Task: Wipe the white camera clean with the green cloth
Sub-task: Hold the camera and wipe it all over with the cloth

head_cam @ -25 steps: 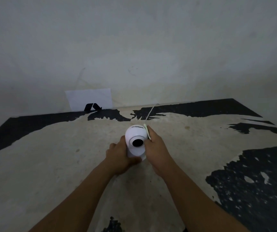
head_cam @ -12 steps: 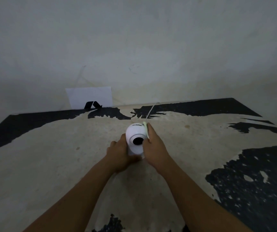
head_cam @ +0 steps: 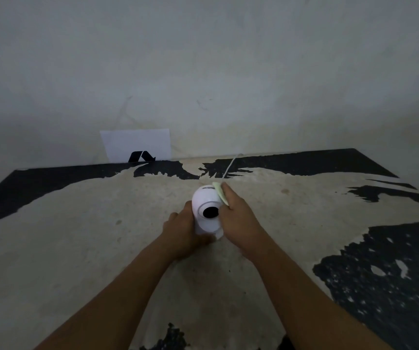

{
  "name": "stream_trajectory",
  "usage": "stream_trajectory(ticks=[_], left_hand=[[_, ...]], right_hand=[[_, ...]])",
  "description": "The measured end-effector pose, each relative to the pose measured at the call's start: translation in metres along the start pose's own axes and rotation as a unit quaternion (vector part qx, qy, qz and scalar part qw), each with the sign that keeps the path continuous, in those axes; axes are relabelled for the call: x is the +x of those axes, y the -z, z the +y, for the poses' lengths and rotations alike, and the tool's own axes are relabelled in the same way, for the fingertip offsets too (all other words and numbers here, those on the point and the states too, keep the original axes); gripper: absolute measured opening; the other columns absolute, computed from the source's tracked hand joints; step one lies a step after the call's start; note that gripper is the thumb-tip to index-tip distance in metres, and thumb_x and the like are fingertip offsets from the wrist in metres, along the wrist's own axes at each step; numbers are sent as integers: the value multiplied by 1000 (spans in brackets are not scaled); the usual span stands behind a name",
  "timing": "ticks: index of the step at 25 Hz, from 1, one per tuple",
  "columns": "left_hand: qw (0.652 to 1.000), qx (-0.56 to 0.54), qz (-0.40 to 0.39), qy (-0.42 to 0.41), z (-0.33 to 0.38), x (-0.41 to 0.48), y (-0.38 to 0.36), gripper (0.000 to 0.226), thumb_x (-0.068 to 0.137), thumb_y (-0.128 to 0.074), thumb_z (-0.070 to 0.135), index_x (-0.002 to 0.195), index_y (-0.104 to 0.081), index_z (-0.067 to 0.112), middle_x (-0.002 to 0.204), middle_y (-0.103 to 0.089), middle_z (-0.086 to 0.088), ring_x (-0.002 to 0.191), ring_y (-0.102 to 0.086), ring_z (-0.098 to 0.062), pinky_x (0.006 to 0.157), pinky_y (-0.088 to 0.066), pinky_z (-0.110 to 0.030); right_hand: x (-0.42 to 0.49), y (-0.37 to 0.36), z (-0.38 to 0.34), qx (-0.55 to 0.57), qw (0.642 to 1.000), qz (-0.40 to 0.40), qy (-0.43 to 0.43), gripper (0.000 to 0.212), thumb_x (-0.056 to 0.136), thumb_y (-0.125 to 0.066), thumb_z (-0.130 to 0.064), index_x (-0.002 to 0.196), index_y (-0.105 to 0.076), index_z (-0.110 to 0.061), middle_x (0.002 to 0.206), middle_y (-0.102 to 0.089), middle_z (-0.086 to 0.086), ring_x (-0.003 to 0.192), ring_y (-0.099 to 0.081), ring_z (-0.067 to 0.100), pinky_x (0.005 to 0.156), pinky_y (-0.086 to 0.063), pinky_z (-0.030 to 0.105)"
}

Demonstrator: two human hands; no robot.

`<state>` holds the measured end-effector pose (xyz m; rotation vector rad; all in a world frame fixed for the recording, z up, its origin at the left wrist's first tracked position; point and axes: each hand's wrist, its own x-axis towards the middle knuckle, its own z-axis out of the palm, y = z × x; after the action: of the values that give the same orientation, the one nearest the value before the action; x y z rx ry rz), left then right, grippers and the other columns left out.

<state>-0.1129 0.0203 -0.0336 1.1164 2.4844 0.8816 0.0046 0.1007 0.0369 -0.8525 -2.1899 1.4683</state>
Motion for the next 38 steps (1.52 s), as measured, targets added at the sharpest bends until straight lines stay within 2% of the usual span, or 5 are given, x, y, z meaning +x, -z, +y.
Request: stream_trajectory(ticks=[3,8,24,30,38], left_hand=[[1000,-14,5,-6,0,-1,0,105,45,-64,68,135,-23,32,130,-55,-3,113,-53,-27,96,-45,-48],[1000,-7,8,-16,-1,0,0,101,52,-68,63,136,-23,30,132,-53,-4,115,-51,-28,97,-44,-49],[993,114,18,28,1,-20,17,77,80,-60,41,143,-19,26,146,-40,-10,131,-38,-35,107,-33,-48],[955,-295,-17,3,33,-92,49,42,90,-40,51,123,-52,30,119,-61,13,104,-60,-7,79,-46,-18],[906,-367,182,110,14,-75,52,13,93,-50,20,100,-61,19,99,-69,-6,86,-67,-22,74,-56,-38]], right_hand=[[0,-3,12,57,997,-16,-47,48,94,-43,-10,141,-40,-20,139,-53,15,105,-57,22,84,-48,31],[-19,-11,15,53,998,8,-42,54,96,-39,-9,148,-27,-19,149,-41,9,132,-43,29,110,-38,42],[-51,30,14,60,996,-63,-9,27,95,-41,-14,105,-64,-23,100,-70,4,92,-65,22,73,-51,29],[-46,22,11,119,988,-94,11,23,90,-56,-16,109,-62,-29,106,-66,-1,93,-62,18,72,-53,31],[1,21,12,145,987,61,21,30,95,-48,-31,123,-56,-24,122,-60,1,112,-57,20,99,-48,46]])
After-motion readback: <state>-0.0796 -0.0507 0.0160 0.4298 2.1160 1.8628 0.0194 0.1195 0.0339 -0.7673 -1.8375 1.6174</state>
